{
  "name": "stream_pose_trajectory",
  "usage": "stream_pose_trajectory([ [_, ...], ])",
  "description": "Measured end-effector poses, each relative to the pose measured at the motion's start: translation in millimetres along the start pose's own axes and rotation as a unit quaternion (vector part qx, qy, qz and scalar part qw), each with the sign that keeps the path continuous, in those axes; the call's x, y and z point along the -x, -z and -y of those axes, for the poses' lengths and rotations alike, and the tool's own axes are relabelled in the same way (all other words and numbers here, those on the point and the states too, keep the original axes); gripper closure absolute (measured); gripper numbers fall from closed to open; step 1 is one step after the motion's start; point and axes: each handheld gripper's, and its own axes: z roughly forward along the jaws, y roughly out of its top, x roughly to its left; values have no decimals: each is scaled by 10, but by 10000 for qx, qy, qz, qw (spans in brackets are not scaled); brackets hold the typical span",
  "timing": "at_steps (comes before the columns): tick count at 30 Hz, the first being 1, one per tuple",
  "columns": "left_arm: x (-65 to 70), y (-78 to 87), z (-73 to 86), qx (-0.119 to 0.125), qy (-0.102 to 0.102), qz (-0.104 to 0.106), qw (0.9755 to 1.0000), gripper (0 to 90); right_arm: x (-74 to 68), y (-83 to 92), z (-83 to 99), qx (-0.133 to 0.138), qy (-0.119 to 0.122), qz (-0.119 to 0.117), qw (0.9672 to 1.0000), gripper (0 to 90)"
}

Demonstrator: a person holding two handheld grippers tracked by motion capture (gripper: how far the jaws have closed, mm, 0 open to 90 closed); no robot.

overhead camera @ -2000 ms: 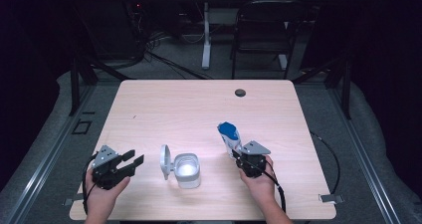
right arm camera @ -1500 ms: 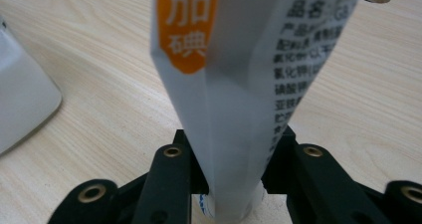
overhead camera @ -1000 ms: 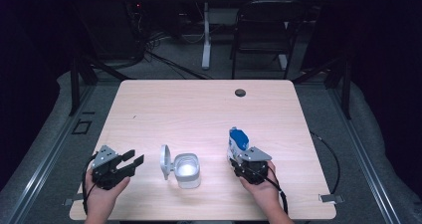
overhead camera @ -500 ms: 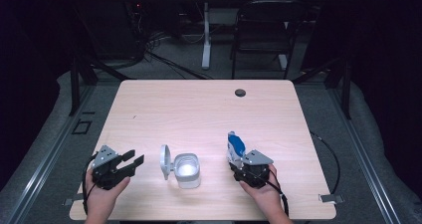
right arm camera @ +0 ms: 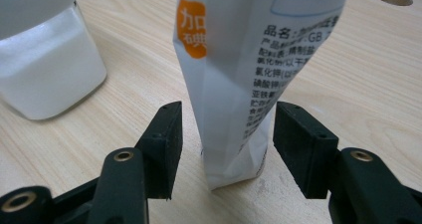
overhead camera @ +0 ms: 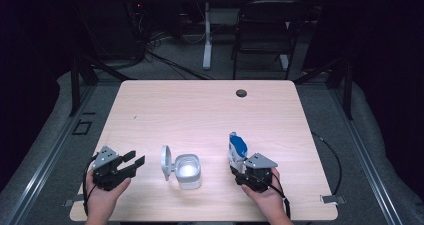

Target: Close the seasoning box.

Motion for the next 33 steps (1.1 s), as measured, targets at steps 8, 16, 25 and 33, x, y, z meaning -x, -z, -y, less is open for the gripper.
stream_pose_trajectory([
  [8, 10, 0, -3, 3, 7, 9, 10000, 557, 35, 91, 25, 47, -117, 6, 9999, 453],
  [16, 48, 14, -27, 10, -61, 45, 10000, 558, 81, 204, 78, 162, -220, 74, 9996, 453],
  [25, 125, 36, -71, 38, -176, 125, 9998, 566, 86, 302, 81, 150, -267, 51, 9995, 448],
  [33, 215, 37, -106, 50, -242, 238, 9994, 621, 51, 371, 81, 150, -225, 27, 9996, 438],
])
